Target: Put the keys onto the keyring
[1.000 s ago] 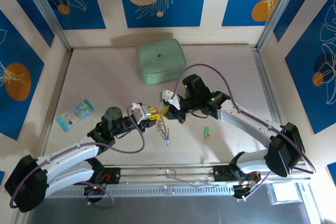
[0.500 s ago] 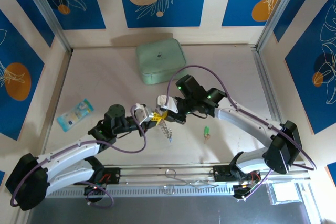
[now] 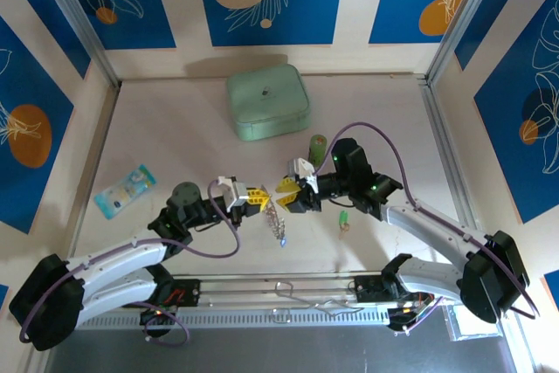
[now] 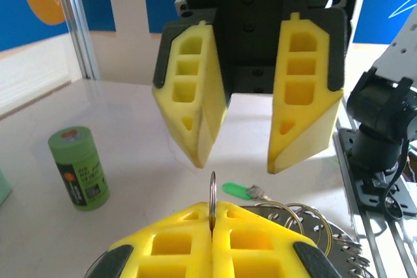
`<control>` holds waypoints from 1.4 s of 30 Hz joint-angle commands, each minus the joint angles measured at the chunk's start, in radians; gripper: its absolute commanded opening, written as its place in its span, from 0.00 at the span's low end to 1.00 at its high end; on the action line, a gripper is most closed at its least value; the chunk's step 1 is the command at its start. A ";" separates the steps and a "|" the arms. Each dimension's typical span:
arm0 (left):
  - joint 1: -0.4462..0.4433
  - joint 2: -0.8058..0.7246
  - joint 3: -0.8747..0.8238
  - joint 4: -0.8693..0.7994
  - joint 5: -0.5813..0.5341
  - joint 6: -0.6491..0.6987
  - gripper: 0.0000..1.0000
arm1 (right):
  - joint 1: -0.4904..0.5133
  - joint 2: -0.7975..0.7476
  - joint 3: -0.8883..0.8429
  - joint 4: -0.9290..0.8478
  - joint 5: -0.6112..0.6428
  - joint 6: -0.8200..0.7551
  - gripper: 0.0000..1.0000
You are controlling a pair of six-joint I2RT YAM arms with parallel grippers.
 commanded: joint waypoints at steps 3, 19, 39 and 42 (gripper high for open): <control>0.003 0.009 -0.011 0.166 0.071 -0.033 0.00 | -0.004 0.029 -0.006 0.142 -0.096 0.089 0.33; 0.003 0.016 0.007 0.128 0.018 -0.059 0.27 | 0.024 0.060 0.049 0.051 -0.081 0.020 0.00; 0.003 -0.029 0.151 -0.358 0.051 0.141 0.23 | 0.152 0.147 0.395 -0.638 0.267 -0.362 0.00; 0.004 -0.015 0.154 -0.339 0.070 0.139 0.17 | 0.167 0.173 0.422 -0.658 0.271 -0.367 0.00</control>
